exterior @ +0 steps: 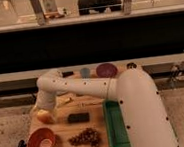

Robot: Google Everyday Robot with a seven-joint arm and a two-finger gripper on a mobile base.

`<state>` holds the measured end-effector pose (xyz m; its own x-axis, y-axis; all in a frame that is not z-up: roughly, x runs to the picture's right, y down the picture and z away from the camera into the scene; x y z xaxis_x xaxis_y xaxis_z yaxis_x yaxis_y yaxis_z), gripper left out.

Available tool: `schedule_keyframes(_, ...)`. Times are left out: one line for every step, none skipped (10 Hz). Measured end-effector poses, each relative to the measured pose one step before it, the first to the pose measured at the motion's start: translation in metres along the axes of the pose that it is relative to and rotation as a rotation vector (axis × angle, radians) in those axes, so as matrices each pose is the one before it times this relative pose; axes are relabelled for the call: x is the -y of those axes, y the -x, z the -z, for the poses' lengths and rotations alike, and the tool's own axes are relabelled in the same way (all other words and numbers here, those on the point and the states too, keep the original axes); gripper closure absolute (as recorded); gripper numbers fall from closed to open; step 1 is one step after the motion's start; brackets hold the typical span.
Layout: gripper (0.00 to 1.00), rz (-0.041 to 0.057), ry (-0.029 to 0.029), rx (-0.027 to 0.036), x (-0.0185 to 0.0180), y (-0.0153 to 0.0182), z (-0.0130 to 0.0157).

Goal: Place apple in red bowl

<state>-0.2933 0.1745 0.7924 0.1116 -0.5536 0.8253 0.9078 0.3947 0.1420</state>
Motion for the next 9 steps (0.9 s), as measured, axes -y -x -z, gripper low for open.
schedule_keyframes(0.2, 0.00874, 0.00236, -0.00123, 0.00225, -0.00061, -0.00308)
schedule_keyframes(0.2, 0.00833, 0.00046, -0.00398, 0.00231, -0.00064, -0.00237)
schedule_keyframes(0.2, 0.00765, -0.00172, -0.00441, 0.00223, -0.00131, -0.00299)
schedule_keyframes(0.2, 0.00825, 0.0004, -0.00214, 0.00207, -0.00013, -0.0036)
schedule_keyframes(0.2, 0.00987, -0.00013, -0.00387, 0.00234, -0.00029, -0.00279)
schedule_keyframes(0.2, 0.00945, -0.00065, -0.0058, 0.00086, -0.00178, -0.00313)
schedule_keyframes(0.2, 0.01523, 0.00296, -0.01016, 0.00049, -0.00232, -0.00325)
schedule_keyframes(0.2, 0.01682, 0.00259, -0.00753, 0.00242, -0.00041, -0.00335)
schedule_keyframes(0.2, 0.02292, 0.00751, -0.01681, 0.00154, -0.00254, -0.00412)
